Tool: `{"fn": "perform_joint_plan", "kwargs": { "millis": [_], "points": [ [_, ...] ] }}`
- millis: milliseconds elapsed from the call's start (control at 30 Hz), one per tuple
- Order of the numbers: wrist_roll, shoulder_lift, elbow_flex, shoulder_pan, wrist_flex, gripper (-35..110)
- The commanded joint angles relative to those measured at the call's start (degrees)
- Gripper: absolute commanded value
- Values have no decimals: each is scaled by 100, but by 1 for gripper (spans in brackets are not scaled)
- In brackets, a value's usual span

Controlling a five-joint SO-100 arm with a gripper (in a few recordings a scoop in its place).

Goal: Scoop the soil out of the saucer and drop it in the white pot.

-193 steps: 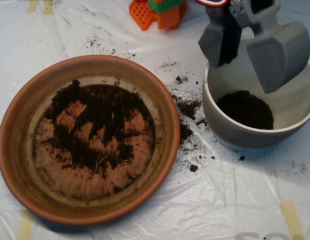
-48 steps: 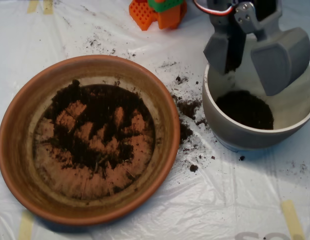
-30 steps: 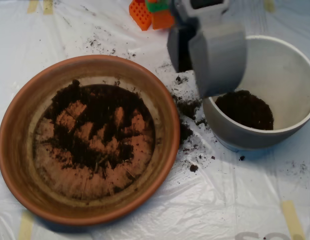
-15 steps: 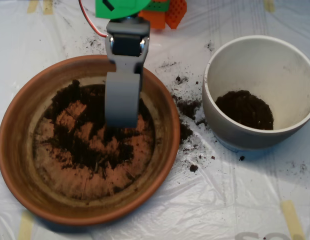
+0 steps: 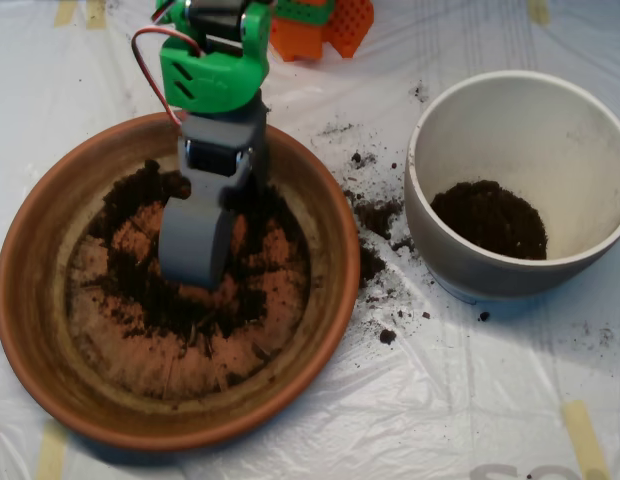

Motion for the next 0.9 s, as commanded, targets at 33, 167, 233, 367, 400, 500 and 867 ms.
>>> {"fn": "perform_joint_plan", "kwargs": {
  "millis": [33,167,233,367,400,500,867],
  "points": [
    [-9,-141,-554,272,53,54],
    [-26,-378,-861,431,193,56],
    [-26,-615,-1107,501,316,56],
    [-35,-1055,-1547,598,492,56],
    [-35,-1169,-1661,606,554,56],
    [-35,-1459,-1995,589,791,56],
    [-264,-2382,-2962,536,1415,57]
  ]
}}
